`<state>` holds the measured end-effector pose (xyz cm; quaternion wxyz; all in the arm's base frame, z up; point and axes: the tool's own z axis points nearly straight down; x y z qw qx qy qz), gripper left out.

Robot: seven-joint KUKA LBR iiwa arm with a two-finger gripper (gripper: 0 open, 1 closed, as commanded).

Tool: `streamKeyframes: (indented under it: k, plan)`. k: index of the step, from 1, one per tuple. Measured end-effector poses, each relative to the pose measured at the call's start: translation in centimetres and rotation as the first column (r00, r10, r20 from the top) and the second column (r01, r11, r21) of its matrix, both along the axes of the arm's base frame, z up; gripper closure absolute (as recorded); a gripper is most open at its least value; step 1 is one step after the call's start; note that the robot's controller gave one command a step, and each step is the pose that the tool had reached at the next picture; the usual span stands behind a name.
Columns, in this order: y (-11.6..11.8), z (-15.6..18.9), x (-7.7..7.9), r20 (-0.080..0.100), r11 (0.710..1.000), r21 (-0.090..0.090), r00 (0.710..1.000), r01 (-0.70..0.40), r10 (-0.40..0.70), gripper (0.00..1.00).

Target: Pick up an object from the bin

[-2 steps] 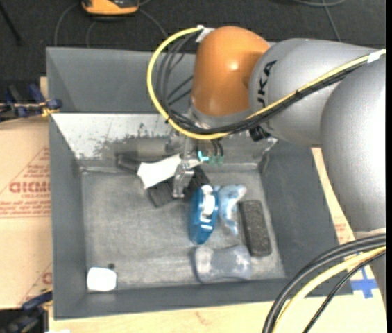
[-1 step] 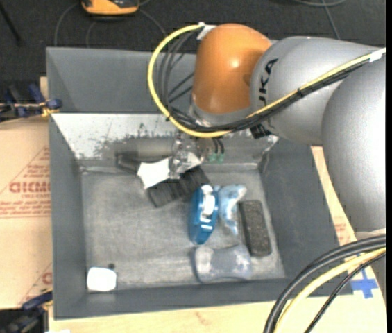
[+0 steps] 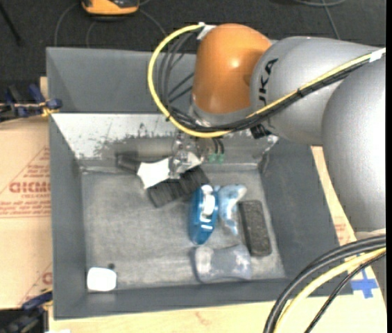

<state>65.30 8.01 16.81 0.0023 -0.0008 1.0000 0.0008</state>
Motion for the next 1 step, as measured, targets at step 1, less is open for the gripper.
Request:
streamKeyframes:
  k: [1]
  plan:
    - [-0.48,4.76,-0.34,-0.007,1.0,-0.001,1.0,0.008,-0.008,1.0]
